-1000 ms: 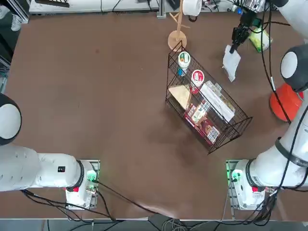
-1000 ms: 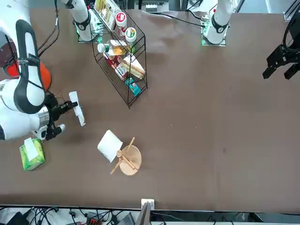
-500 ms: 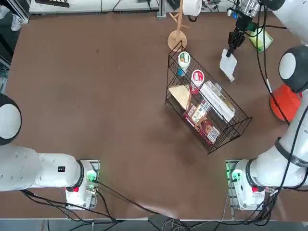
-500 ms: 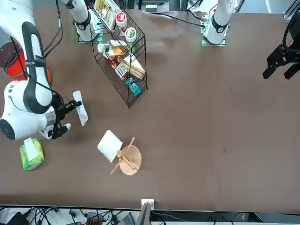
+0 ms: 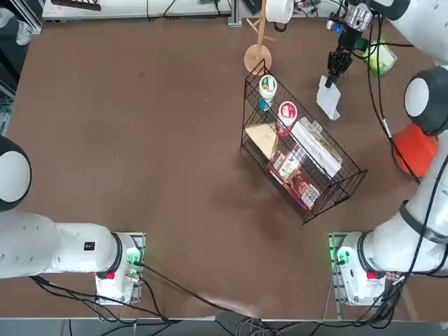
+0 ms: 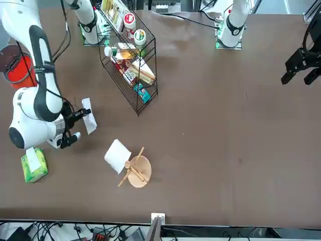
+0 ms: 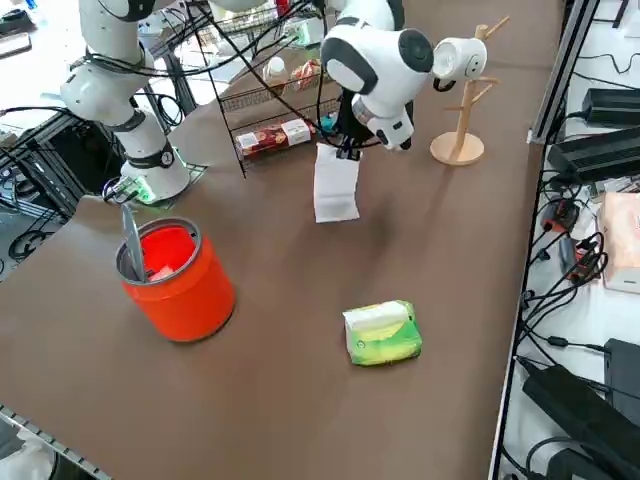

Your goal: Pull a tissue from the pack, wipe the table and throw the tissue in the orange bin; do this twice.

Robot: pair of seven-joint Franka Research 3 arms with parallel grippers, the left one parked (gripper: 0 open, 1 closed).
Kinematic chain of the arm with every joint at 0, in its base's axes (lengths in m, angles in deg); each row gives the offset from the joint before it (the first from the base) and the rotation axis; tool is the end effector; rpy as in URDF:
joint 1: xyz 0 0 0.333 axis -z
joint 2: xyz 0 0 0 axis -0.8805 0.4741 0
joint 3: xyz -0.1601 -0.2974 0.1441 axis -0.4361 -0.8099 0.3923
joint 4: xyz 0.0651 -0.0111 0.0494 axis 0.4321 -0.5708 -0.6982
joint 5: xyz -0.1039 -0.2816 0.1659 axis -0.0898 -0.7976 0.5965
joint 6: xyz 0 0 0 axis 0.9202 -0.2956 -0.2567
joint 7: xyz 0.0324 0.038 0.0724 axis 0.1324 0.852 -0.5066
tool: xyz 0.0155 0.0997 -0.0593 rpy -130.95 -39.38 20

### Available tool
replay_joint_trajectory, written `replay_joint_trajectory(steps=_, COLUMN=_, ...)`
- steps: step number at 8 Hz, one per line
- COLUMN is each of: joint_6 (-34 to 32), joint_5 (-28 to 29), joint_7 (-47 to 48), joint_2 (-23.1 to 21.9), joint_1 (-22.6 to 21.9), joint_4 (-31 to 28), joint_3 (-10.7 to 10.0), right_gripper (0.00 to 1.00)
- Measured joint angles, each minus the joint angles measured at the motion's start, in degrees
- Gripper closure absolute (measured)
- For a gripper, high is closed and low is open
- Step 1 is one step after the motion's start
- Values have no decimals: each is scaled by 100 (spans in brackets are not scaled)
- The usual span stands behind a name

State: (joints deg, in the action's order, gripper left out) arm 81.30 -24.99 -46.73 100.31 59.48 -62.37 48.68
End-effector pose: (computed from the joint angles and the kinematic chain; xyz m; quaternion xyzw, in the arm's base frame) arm 0.6181 0.0526 0.3636 -0.9410 -0.1566 0.2379 0.1825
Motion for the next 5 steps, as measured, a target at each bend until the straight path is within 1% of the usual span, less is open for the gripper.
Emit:
replay_joint_trajectory(steps=1, joint_6=40, joint_5=-7, joint_7=0, joint_2=-9, joint_1=2, joint_4=-33, joint_3=-12, right_gripper=99)
replay_joint_trajectory(steps=3, joint_6=194, joint_5=-301, joint_7=-4, joint_2=-13, joint_1=48, joint_4=-66, joint_3=-61, right_gripper=99)
replay_joint_trajectory(steps=5, joint_6=458, joint_5=-513, joint_7=-198, joint_2=-4, joint_1=192, joint_4=-105, joint_3=-89, right_gripper=99)
